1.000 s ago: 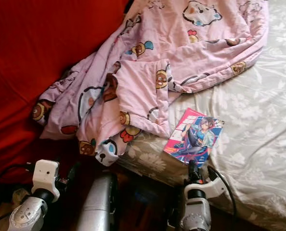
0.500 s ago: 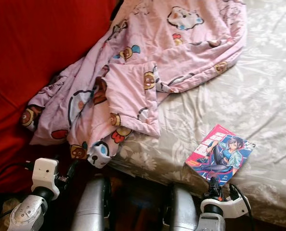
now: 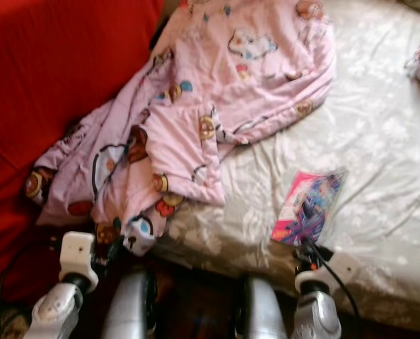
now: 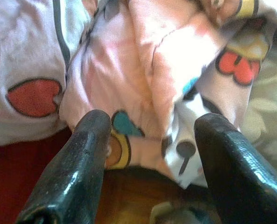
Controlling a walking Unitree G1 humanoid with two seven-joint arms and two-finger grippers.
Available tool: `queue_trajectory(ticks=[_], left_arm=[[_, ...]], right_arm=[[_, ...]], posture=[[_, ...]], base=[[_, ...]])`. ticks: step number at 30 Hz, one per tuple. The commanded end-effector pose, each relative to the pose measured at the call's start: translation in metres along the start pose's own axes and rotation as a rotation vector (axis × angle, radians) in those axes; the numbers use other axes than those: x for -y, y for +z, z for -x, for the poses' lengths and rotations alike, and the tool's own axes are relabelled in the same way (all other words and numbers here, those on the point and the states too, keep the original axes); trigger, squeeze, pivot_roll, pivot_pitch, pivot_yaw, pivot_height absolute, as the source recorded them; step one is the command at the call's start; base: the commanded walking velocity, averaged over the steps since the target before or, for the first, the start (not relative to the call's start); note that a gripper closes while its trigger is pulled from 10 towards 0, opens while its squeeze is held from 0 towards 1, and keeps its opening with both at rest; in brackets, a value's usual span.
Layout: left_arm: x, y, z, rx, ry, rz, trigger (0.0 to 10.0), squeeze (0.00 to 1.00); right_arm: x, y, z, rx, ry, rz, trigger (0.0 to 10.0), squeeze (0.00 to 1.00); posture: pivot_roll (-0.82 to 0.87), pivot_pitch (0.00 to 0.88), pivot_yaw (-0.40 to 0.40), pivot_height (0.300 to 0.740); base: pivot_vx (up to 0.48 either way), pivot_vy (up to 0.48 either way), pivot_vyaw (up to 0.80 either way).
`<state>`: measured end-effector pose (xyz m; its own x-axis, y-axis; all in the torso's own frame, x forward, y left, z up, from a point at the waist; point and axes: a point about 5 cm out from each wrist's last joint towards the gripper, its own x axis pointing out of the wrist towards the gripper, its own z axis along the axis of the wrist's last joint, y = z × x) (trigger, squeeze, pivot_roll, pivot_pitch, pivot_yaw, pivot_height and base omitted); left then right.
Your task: Clean up the room
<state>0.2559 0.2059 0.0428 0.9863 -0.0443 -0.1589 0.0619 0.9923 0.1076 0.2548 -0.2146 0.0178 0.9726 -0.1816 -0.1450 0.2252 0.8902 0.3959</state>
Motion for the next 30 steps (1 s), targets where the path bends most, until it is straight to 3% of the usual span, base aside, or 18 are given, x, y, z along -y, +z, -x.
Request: queue_trajectory(ticks=[1,2,3,7,10,16,30], left_arm=[[-0.004,-0.011,0.004,-0.037,0.028,0.026,10.0,0.0],[-0.003,-0.013,0.002,-0.04,0.034,0.034,10.0,0.0],[-0.002,-0.017,-0.002,-0.054,0.051,0.062,10.0,0.0],[-0.001,-0.024,-0.005,-0.082,0.064,0.086,10.0,0.0],[0.0,-0.036,-0.007,-0.134,0.074,0.108,10.0,0.0],[-0.001,-0.046,-0.005,-0.179,0.082,0.118,10.0,0.0],[0.001,-0.066,-0.002,-0.276,0.086,0.137,10.0,0.0]], right_arm=[[0.0,0.01,-0.001,0.034,0.019,0.062,10.0,0.0],[-0.003,0.015,-0.003,0.039,0.042,0.121,10.0,0.0],[-0.007,0.019,-0.007,0.02,0.068,0.241,10.0,0.0],[-0.014,0.025,-0.009,0.057,0.111,0.276,10.0,0.0],[-0.018,0.011,-0.014,-0.058,0.103,0.343,10.0,0.0],[-0.027,0.005,-0.012,-0.057,0.134,0.341,10.0,0.0],[-0.021,0.01,-0.017,-0.037,0.046,0.308,10.0,0.0]], posture=[[0.11,0.102,-0.027,0.611],[0.1,0.079,-0.031,0.611],[0.09,0.047,-0.032,0.611],[0.08,0.001,-0.033,0.611],[0.07,0.0,-0.033,0.631],[0.08,0.0,-0.03,0.656],[0.07,0.0,-0.045,0.726]], base=[[0.0,0.0,0.0],[0.0,0.0,0.0],[0.0,0.0,0.0],[0.0,0.0,0.0],[0.0,0.0,0.0],[0.0,0.0,0.0],[0.0,0.0,0.0]])
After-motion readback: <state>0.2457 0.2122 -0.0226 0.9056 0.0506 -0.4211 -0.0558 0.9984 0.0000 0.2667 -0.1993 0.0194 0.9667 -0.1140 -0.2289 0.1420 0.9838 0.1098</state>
